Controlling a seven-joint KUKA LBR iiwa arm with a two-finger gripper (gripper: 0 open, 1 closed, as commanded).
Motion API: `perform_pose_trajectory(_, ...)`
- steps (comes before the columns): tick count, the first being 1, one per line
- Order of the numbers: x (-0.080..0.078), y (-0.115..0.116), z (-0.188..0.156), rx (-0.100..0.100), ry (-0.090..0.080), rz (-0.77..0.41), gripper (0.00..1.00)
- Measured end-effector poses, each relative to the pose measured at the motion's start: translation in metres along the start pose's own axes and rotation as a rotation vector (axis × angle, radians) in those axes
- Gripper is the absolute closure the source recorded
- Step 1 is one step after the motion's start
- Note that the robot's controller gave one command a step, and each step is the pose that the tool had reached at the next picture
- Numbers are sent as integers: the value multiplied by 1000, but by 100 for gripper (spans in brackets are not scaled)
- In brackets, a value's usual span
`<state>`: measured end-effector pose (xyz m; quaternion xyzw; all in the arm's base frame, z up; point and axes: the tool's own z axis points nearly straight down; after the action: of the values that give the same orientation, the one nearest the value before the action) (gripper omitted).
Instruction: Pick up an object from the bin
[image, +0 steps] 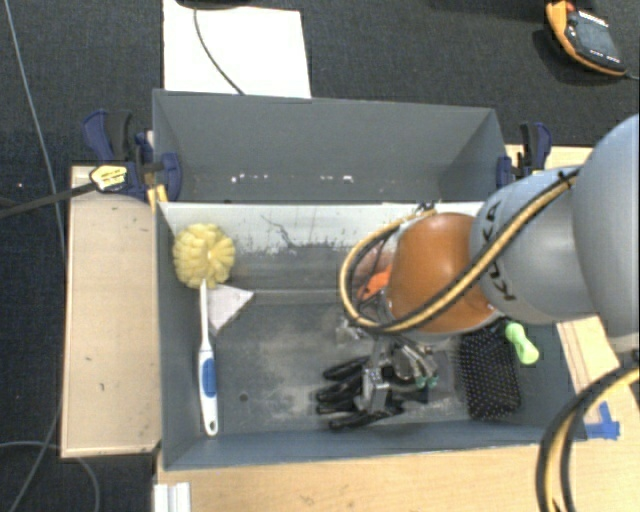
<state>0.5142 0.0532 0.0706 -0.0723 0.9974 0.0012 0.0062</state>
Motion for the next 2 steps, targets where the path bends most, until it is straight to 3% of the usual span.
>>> perform_pose_trajectory(1, 27, 0, -1, -3, 13, -279, 100)
perform_pose_trajectory(2, 27, 0, -1, -3, 13, -278, 100)
